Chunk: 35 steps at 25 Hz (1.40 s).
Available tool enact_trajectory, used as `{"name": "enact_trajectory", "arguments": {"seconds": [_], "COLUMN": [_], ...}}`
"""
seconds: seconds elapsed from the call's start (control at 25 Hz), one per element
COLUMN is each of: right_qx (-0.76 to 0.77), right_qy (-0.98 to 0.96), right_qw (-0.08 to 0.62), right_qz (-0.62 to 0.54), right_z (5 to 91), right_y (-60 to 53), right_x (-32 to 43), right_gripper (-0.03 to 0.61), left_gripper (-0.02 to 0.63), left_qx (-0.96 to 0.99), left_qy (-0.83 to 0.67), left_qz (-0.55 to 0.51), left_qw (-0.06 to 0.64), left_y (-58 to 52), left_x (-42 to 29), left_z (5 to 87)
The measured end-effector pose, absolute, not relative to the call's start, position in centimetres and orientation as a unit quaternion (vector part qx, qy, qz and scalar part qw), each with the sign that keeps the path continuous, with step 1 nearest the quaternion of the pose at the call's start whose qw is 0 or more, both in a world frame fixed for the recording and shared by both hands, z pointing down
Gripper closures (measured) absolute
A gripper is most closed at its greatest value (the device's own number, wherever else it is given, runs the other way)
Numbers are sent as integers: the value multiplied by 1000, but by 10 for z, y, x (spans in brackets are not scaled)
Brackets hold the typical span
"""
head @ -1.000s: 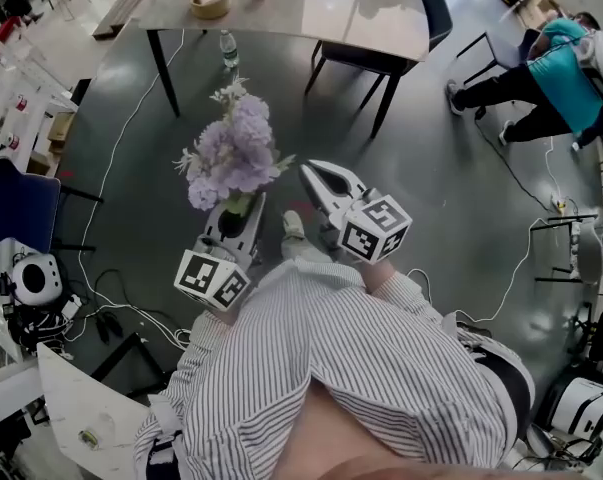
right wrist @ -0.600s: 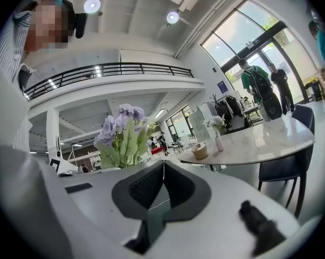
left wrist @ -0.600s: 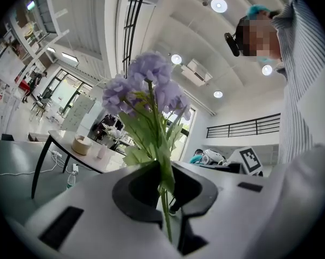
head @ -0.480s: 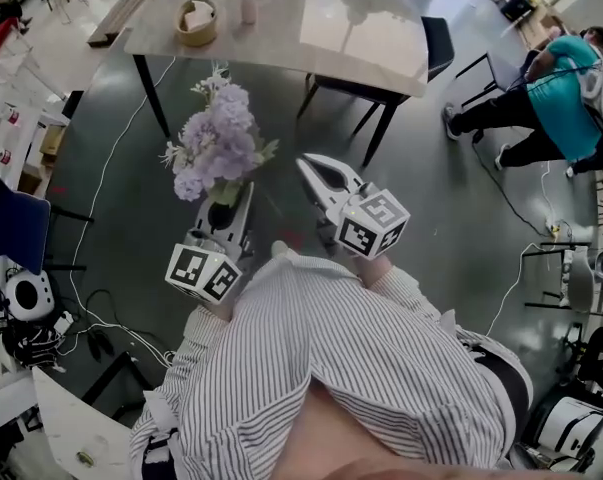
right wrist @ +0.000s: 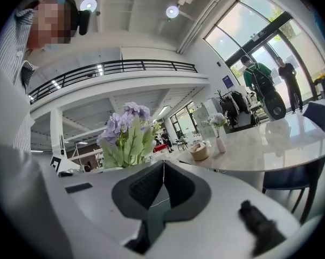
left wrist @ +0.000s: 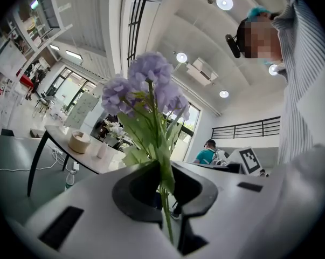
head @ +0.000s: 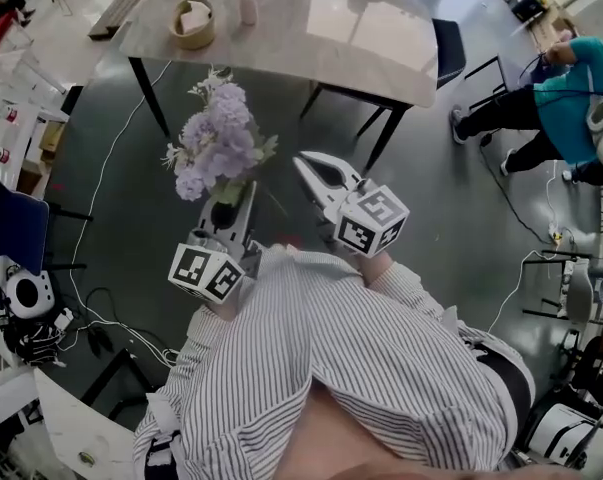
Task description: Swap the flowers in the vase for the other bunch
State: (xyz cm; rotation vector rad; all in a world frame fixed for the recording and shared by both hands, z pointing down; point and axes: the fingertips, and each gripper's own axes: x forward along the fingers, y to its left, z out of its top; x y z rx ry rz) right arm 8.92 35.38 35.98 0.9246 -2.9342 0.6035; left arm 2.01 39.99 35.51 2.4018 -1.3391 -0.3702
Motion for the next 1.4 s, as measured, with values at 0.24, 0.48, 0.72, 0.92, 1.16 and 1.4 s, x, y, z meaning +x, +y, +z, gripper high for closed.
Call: {"name": "enact_trajectory", "arguments": {"seconds": [0.24,0.48,0.72,0.92,1.16,1.4], "right_qx": [309,326,333,337,357,350], "right_qy": [-927,-921,-919,-920,-914,-915], "right_qw": [9,-3,-16,-21,-22,-28], "right_qz": [210,212,209,197,193,197], "right_z": [376,378,371,358,348,343], "right_y": [332,299,244,193,133,88], "right_x": [93,84,68,45,21,-9], "right_gripper": [561,561,561,561,561,563], "left_gripper": [565,565,565,565,565,565], "left_qx": [850,859,869,874,881,885], "left_qy": [-474,-461,-447,-440,-429,-421], "left_qz": [-123,-116,-111,-116,-115,-113], "left_qw": [193,190,180,172,166,163], "left_y": [381,345,289,237,176,131], "left_x": [18,6,-12,-36,-62,-87], "left_z": [367,369,359,347,334,330]}}
